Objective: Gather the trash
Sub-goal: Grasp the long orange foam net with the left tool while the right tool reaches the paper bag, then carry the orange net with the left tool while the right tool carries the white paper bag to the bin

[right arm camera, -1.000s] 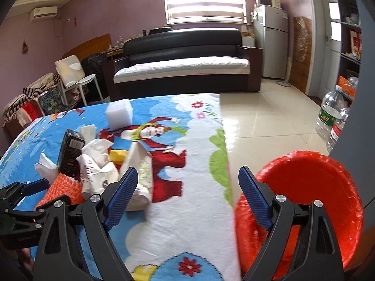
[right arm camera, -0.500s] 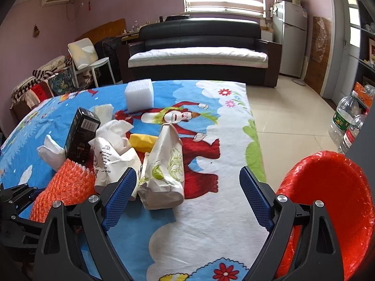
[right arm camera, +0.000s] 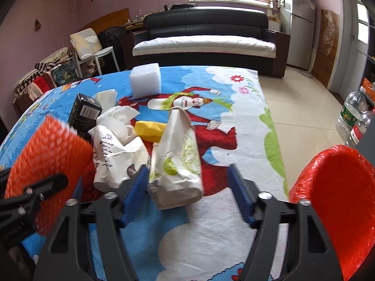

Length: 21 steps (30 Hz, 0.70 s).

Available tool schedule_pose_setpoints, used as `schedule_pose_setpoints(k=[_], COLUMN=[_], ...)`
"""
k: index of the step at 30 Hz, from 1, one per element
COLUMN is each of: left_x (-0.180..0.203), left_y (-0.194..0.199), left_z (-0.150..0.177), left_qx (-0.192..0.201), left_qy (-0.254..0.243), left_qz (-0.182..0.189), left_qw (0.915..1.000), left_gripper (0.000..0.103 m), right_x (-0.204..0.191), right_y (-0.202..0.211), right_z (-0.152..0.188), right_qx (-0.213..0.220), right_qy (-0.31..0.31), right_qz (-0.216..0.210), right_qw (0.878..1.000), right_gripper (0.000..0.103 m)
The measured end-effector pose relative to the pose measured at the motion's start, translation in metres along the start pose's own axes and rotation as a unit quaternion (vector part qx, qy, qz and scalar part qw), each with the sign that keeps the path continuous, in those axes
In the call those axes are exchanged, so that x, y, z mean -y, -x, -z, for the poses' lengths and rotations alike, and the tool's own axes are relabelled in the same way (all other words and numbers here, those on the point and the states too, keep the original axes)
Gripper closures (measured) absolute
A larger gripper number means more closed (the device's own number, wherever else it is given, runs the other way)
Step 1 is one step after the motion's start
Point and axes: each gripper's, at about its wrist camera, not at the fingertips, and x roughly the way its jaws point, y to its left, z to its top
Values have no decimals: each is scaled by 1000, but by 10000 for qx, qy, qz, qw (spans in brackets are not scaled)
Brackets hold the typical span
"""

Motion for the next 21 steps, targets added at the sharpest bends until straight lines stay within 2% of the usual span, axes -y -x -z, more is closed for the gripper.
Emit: schedule_pose_setpoints(k=[3, 21], left_x=[1, 8], left_y=[5, 8], left_z=[-5, -28], left_qx=[159, 550], left_qy=[8, -3], left_qz=[24, -50], left_qw=[9999, 9985], left_gripper=[67, 67], right_x=[-2, 11], right_y=[-3, 28], right_z=[2, 0], right_qx=[-81, 214], right_qy=[11, -67], right_qz=[-98, -53], right_qw=[9999, 9997], right_gripper=[58, 59])
